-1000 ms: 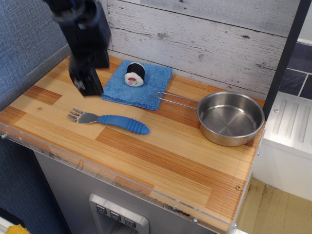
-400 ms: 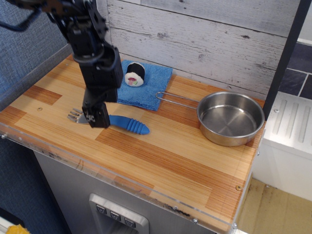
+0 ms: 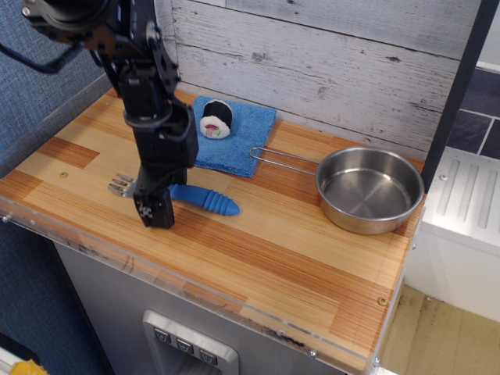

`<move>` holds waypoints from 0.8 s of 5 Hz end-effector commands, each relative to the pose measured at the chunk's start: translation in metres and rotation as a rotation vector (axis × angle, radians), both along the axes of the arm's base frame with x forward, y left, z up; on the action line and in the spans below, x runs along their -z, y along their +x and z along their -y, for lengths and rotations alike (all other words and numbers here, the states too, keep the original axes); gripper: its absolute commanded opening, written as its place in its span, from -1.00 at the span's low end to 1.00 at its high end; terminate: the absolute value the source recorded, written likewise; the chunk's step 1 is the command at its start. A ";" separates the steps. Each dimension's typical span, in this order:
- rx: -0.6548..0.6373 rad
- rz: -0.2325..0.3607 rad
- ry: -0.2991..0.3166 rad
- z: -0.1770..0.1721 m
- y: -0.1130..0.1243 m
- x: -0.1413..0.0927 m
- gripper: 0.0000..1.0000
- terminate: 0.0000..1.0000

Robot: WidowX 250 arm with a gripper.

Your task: Move the blue fork from the middle of the table to the front right corner.

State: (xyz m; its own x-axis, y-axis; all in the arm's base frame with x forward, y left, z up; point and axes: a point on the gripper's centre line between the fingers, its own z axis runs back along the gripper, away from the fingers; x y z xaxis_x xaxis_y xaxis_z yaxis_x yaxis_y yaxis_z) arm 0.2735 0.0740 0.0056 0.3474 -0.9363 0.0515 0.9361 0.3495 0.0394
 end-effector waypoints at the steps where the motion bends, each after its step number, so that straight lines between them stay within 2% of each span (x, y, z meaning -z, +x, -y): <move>1: 0.025 0.029 -0.005 0.015 0.006 -0.006 -1.00 -1.00; 2: 0.031 0.028 0.001 0.015 0.004 -0.006 -1.00 -1.00; 3: 0.043 0.046 -0.018 0.013 0.002 -0.012 -1.00 -1.00; 4: 0.049 0.086 -0.051 0.013 0.004 -0.027 -1.00 -1.00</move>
State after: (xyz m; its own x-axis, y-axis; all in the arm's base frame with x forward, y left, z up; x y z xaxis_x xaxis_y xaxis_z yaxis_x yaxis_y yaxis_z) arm 0.2734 0.0562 0.0198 0.3025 -0.9441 0.1308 0.9487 0.3115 0.0542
